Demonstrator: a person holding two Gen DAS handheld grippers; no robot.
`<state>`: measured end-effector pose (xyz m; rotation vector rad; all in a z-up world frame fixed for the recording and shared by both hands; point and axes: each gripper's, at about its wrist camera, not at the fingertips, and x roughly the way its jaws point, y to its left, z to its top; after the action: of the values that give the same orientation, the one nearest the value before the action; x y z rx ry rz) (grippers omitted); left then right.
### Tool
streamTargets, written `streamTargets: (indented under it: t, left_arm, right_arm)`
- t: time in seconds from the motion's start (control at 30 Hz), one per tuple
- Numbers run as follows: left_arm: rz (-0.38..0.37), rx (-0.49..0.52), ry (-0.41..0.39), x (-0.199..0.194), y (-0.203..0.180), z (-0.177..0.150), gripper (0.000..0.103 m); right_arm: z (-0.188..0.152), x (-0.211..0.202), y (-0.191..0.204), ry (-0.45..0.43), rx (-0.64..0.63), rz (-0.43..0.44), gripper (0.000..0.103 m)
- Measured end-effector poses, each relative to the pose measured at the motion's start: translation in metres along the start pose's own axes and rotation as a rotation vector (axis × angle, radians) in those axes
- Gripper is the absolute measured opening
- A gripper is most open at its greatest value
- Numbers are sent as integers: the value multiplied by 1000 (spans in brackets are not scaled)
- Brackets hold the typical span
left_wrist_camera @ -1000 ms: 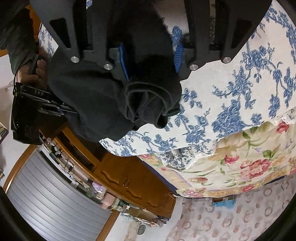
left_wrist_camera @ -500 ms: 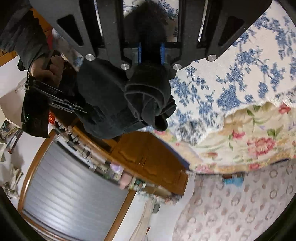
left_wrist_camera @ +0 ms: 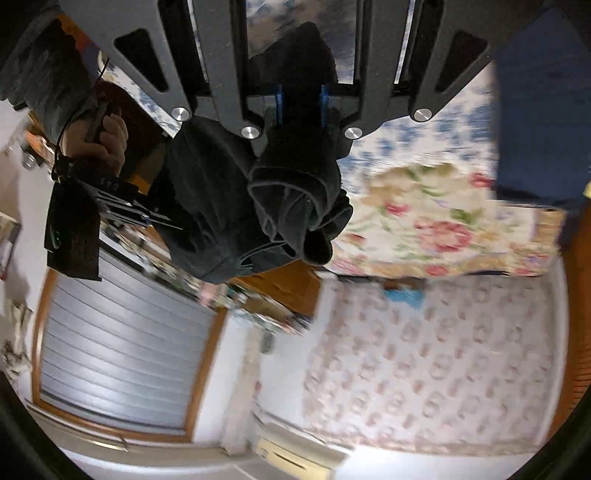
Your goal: Fold small clothes
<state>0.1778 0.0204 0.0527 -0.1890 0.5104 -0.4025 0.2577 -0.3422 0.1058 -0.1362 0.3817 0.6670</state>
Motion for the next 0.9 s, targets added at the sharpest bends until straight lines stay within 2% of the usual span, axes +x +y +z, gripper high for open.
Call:
streamTargets:
  t: [0.13, 0.23, 0.43, 0.5, 0.57, 0.7, 0.8, 0.87, 0.9]
  left_arm:
    - [111, -36, -52, -44, 33, -5, 14]
    - [222, -87, -76, -75, 64, -19, 14]
    - [350, -207, -133, -122, 112, -52, 14]
    - [390, -240, -125, -131, 126, -64, 14]
    - [439, -279, -98, -132, 146, -78, 14]
    - [496, -298, -44, -119, 167, -88, 14]
    - [493, -291, -36, -117, 171, -91, 17]
    - [502, -270, -38, -121, 169, -90, 22]
    - [512, -259, -42, -125, 166, -90, 28]
  right_arm:
    - [33, 43, 43, -5, -95, 90, 12]
    - [57, 76, 82, -15, -184, 139, 12]
    - [103, 162, 153, 7, -321, 253, 12]
    - [112, 192, 180, 28, -369, 283, 12]
    - [123, 235, 191, 46, -412, 290, 12]
    - [128, 310, 210, 144, -400, 302, 14]
    - [129, 339, 206, 208, -377, 281, 18]
    - [132, 347, 205, 203, -376, 251, 28]
    - [134, 349, 201, 203, -359, 240, 41]
